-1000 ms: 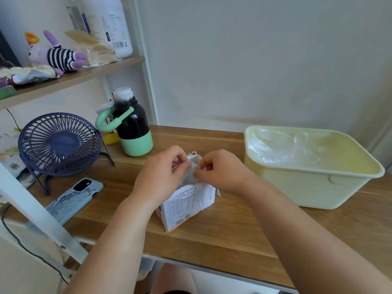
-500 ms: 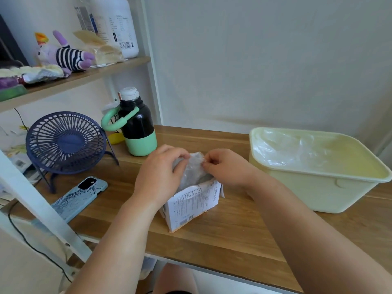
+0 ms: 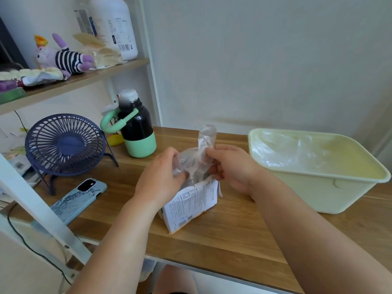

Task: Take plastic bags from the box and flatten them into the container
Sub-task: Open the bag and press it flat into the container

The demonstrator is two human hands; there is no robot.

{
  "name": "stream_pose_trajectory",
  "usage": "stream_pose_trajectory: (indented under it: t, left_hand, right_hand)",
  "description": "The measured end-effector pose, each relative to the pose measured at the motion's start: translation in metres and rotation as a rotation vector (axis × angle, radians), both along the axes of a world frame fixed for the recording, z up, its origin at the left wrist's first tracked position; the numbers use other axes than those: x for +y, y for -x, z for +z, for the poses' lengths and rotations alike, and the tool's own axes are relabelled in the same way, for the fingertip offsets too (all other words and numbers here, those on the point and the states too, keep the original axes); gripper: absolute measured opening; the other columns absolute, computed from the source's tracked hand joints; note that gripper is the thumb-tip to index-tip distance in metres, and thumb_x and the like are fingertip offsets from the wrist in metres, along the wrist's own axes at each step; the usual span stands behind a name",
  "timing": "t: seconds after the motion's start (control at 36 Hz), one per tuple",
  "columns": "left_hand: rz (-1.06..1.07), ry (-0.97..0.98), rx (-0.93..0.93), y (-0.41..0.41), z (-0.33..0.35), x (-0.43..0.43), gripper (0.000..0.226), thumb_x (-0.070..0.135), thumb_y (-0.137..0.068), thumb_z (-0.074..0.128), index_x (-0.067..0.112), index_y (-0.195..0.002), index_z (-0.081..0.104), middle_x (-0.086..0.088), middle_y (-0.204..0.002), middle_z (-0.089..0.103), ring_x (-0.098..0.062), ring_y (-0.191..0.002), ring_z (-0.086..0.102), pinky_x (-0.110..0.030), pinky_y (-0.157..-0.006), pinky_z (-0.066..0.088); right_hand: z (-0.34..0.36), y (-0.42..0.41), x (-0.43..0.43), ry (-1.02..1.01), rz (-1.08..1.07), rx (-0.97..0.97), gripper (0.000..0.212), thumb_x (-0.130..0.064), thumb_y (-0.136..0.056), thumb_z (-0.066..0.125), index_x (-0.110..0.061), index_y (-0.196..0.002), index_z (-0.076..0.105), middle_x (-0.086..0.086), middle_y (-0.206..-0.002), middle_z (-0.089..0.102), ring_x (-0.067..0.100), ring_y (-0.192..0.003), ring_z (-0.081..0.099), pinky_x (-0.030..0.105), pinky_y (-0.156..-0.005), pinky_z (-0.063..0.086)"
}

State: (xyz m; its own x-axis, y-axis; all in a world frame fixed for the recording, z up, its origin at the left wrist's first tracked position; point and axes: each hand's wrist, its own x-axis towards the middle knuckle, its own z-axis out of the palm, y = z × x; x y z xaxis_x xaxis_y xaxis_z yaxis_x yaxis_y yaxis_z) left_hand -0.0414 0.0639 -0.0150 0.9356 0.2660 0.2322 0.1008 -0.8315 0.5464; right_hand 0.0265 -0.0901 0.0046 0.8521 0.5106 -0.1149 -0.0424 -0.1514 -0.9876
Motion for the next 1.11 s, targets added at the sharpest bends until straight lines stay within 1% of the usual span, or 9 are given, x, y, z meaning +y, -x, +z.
stream_pose_trajectory:
  t: [0.31,0.47,0.56,0.64,0.72,0.83,0.92,1.0,1.11]
  left_hand:
    - [0.061,-0.056,0.072,-0.001,0.004,-0.005,0.029,0.027,-0.090,0.062,0.023,-0.115,0.048,0.005,-0.106,0.054,-0.011,-0.087,0.052,-0.024,-0.060,0.039]
    - [-0.131,0.074,-0.098,0.002,0.030,-0.020,0.069,0.049,-0.075,0.072,0.036,-0.135,0.041,0.018,-0.123,0.037,-0.004,-0.121,0.038,-0.024,-0.094,0.031]
    - [-0.229,0.271,-0.124,0.005,0.053,-0.040,0.093,0.069,-0.059,0.068,0.041,-0.142,0.035,0.030,-0.130,0.041,0.006,-0.121,0.037,-0.018,-0.094,0.032]
    - [-0.258,0.358,-0.144,-0.005,0.061,-0.056,0.056,0.062,-0.066,0.066,0.037,-0.116,0.059,0.035,-0.095,0.059,0.014,-0.091,0.056,-0.004,-0.069,0.040]
    - [-0.309,0.465,-0.265,-0.022,0.055,-0.071,0.048,0.044,-0.083,0.070,-0.002,-0.077,0.057,0.004,-0.065,0.052,-0.010,-0.065,0.053,-0.022,-0.063,0.038]
    - [-0.193,0.509,-0.350,-0.036,0.052,-0.095,0.042,0.027,-0.088,0.067,0.014,-0.061,0.038,0.010,-0.050,0.031,-0.004,-0.049,0.032,-0.017,-0.046,0.026]
    - [-0.147,0.560,-0.363,-0.046,0.048,-0.112,0.039,0.027,-0.091,0.062,0.017,-0.063,0.036,0.010,-0.051,0.037,-0.006,-0.049,0.035,-0.024,-0.051,0.029]
    - [-0.143,0.633,-0.345,-0.052,0.048,-0.129,0.039,0.026,-0.093,0.060,0.010,-0.065,0.036,0.006,-0.057,0.037,-0.004,-0.046,0.044,-0.028,-0.054,0.033]
    - [-0.116,0.837,-0.235,-0.059,0.048,-0.139,0.030,0.030,-0.090,0.061,0.006,-0.072,0.057,-0.008,-0.067,0.055,-0.020,-0.058,0.052,-0.027,-0.052,0.041]
  right_hand:
    - [0.007,-0.013,-0.015,-0.395,-0.528,0.101,0.020,-0.019,-0.093,0.049,-0.014,-0.074,0.051,0.004,-0.074,0.054,0.023,-0.074,0.047,0.033,-0.063,0.038]
    - [0.023,-0.011,-0.032,-0.516,-0.451,0.101,0.025,-0.023,-0.095,0.051,-0.016,-0.072,0.054,0.001,-0.066,0.054,0.019,-0.062,0.050,0.033,-0.063,0.041]
    - [0.032,-0.008,-0.041,-0.539,-0.348,0.121,0.025,-0.024,-0.096,0.050,-0.014,-0.073,0.054,0.003,-0.064,0.053,0.019,-0.062,0.051,0.035,-0.065,0.043]
    - [0.040,-0.003,-0.053,-0.516,-0.190,0.146,0.029,-0.029,-0.097,0.045,-0.011,-0.079,0.059,0.004,-0.064,0.061,0.020,-0.062,0.059,0.031,-0.064,0.047]
    - [0.047,0.002,-0.068,-0.519,-0.129,0.175,0.043,-0.048,-0.093,0.045,-0.009,-0.100,0.061,0.009,-0.077,0.066,0.022,-0.066,0.063,0.032,-0.067,0.051]
    - [0.050,0.007,-0.088,-0.544,-0.089,0.111,0.064,-0.065,-0.065,0.068,-0.018,-0.108,0.059,0.000,-0.093,0.064,0.018,-0.077,0.061,0.036,-0.079,0.051]
    - [0.045,0.007,-0.101,-0.358,-0.090,0.009,0.086,-0.045,-0.057,0.083,-0.025,-0.129,0.041,-0.009,-0.103,0.061,0.014,-0.095,0.058,0.036,-0.086,0.049]
    - [0.041,0.005,-0.111,-0.225,-0.298,-0.093,0.056,-0.019,-0.077,0.077,-0.021,-0.124,0.047,0.002,-0.107,0.061,0.014,-0.092,0.060,0.040,-0.089,0.050]
    - [0.046,-0.002,-0.130,-0.439,-0.550,-0.011,0.012,-0.003,-0.094,0.052,-0.012,-0.093,0.060,0.003,-0.074,0.053,0.013,-0.062,0.047,0.035,-0.078,0.053]
